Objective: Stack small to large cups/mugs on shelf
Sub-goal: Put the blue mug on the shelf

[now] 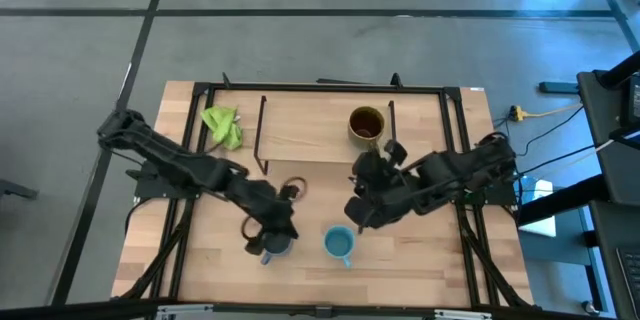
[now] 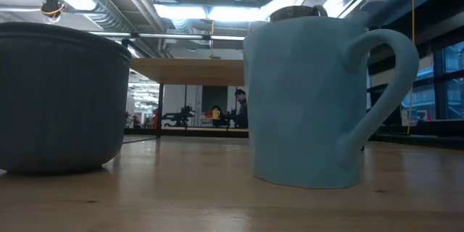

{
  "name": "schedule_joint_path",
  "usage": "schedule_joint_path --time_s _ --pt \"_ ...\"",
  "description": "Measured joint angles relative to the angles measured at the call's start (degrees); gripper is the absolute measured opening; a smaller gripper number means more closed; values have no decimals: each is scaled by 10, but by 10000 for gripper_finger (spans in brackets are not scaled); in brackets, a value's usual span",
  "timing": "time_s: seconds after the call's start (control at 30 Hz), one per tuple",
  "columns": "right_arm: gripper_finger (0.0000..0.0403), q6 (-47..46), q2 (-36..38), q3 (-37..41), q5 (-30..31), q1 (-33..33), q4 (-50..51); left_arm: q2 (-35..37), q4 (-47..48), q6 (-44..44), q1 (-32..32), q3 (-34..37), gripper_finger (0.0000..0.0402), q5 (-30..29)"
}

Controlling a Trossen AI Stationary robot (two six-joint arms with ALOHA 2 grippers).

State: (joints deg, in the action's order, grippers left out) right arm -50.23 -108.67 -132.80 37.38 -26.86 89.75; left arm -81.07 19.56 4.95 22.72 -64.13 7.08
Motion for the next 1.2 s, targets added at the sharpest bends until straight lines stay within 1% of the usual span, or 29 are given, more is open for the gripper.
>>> schedule_joint_path --time_s 0.1,0.27,0.33,0.43,0.57,0.7,0.77,0.83,0.93,1.0,1.07,1.13,1.2 --pt "118 -19 0 0 17 -16 2 -53 42 -55 -4 -48 14 6" --pt "118 -36 0 0 36 -36 2 -131 68 -139 -4 -121 14 29" --pt "118 -43 1 -2 39 -48 3 -155 91 -165 -3 -155 19 27" --pt "118 -71 6 -3 40 -63 2 -181 127 -195 -4 -196 36 7" --pt "118 -99 6 -3 56 -89 2 -200 134 -212 -4 -215 69 -18" --pt "118 -106 6 -3 79 -119 -16 -209 135 -212 -4 -217 100 -23" --pt "118 -81 6 -3 112 -139 -48 -212 141 -212 -3 -215 111 -27" --pt "118 -47 6 -3 151 -163 -94 -218 127 -212 -3 -217 118 -28" --pt "118 -23 8 -3 170 -193 -137 -221 130 -227 1 -216 120 -27" --pt "118 -33 11 -3 157 -207 -141 -228 121 -239 1 -217 120 -26" --pt "118 -54 13 -4 99 -220 -141 -231 134 -247 4 -215 121 -27" --pt "118 -88 12 -4 50 -234 -144 -239 120 -252 4 -217 121 -31" --pt "118 -108 11 -4 43 -246 -152 -242 134 -252 4 -215 121 -35"
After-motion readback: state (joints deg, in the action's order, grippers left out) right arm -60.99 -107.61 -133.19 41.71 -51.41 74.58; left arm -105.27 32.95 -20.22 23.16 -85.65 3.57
